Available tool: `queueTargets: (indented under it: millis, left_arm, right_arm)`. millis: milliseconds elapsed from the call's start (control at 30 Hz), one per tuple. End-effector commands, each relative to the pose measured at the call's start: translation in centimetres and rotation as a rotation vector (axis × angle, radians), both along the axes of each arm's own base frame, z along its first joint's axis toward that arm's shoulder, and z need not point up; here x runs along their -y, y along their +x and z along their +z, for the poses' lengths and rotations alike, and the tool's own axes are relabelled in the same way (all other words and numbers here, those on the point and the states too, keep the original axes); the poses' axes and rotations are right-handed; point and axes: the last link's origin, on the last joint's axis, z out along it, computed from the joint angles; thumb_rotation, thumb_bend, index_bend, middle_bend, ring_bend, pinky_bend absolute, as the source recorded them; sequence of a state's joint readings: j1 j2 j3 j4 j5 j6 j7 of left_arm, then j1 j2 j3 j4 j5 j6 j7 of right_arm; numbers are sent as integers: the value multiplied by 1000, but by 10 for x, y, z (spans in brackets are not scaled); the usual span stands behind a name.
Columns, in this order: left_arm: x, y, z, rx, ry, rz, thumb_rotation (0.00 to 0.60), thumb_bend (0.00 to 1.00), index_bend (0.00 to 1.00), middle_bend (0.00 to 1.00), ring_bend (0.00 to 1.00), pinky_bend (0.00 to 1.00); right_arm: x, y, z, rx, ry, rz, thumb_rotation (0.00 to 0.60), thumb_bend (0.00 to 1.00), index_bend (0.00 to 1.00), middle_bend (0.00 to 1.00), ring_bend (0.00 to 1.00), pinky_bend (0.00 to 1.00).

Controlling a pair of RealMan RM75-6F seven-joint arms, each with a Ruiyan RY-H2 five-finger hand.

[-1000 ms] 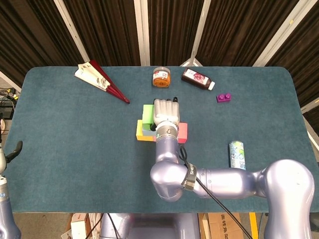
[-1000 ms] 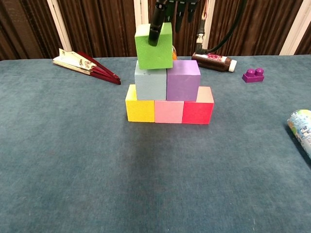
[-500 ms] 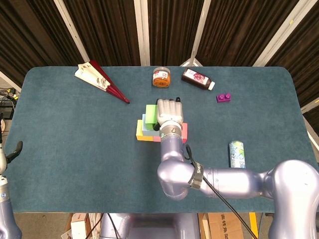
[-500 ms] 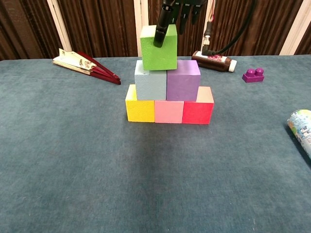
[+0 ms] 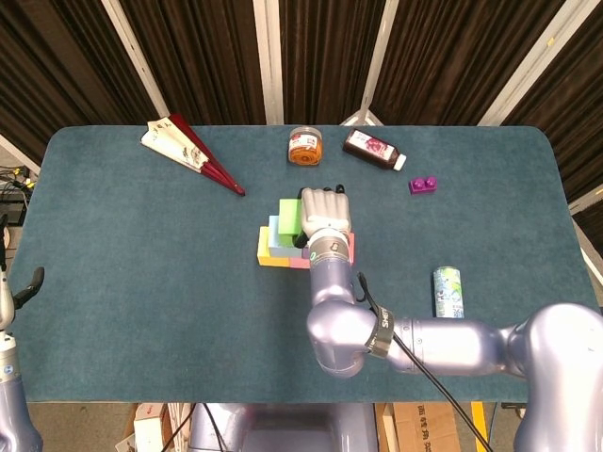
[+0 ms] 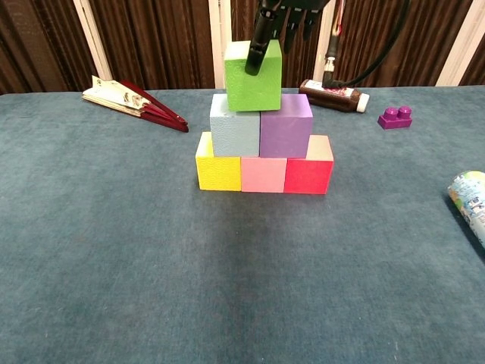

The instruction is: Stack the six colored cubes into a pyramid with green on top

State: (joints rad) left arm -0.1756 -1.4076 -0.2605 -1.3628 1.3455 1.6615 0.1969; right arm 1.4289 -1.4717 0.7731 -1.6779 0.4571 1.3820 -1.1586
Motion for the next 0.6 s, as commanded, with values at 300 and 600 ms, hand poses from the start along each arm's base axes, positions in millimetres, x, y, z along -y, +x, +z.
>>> queueTargets:
  millis: [300,600]
  left_arm:
    - [0,0,-1,-5,0,1,600,312,94,24,0,0]
    - [0,0,-1,-5,2,2,600,311,94,24,0,0]
  right_arm:
    - [1,-4,0,9,8,1,600,351,375,325,129,0]
    - [2,-6,2,13,6,-1,600,351,352,281,100,0]
